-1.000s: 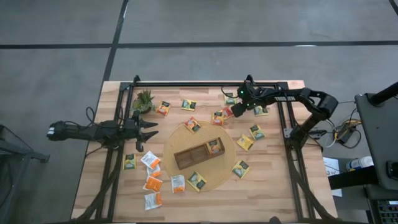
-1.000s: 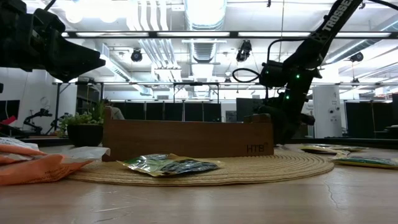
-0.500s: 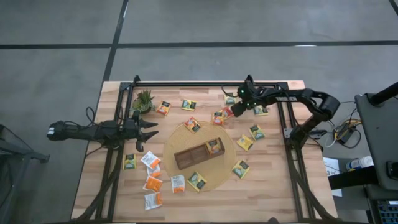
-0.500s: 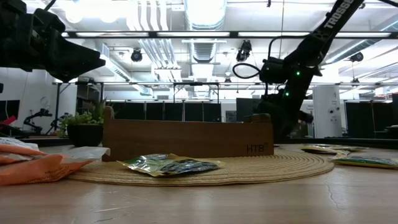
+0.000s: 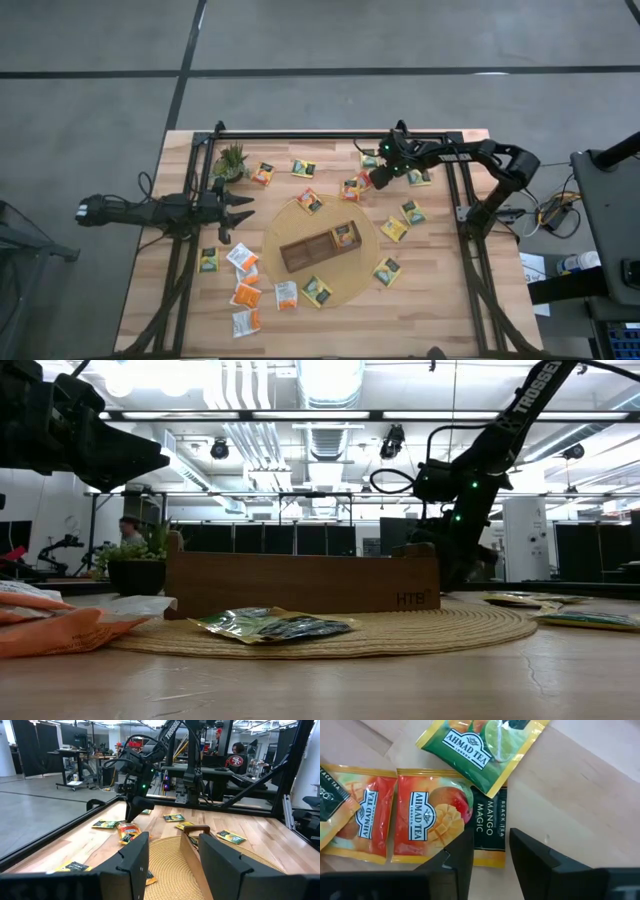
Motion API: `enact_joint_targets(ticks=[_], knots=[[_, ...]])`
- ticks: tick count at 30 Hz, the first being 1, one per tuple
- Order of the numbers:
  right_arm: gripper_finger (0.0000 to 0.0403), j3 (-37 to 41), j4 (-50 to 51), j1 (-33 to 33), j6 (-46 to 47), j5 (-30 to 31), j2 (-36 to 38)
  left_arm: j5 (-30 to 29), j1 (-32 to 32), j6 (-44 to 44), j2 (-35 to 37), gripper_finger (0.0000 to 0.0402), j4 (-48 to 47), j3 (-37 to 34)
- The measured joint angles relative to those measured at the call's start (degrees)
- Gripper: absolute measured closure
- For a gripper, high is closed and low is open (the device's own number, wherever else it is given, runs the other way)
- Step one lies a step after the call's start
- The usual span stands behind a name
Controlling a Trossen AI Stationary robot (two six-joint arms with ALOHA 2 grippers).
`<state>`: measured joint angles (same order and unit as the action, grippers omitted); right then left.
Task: Pick & Place Tea
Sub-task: Put the orange tea bag into the right section of the wooden organizer
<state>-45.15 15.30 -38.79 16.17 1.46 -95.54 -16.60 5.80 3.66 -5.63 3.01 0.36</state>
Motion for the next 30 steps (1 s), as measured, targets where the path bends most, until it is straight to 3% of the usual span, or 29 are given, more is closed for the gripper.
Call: enact_joint_targets(ticks=[11,17,23,30], knots=[[0.0387,-0.33,0.62,0.03,-4.79,-0.04,-0.08,0.00,0.00,-0.02,0.02,0.0236,0.00,0.00],[0.0394,-0.25,1.22,0.02,-6.33,0.15,0.72,0.00,0.01,-0.01,0.02,0.0236,0.00,0.00],[0.0394,-2.46,8.33,0.50,-6.35,0.30,4.50,0.00,0.01,-0.02,0.02,0.0236,0.00,0.00],[0.0395,-2.34,9.65,5.67,-13.58,2.65,8.71,0.00,0.00,-0.02,0.02,0.0236,-0.01,0.00]])
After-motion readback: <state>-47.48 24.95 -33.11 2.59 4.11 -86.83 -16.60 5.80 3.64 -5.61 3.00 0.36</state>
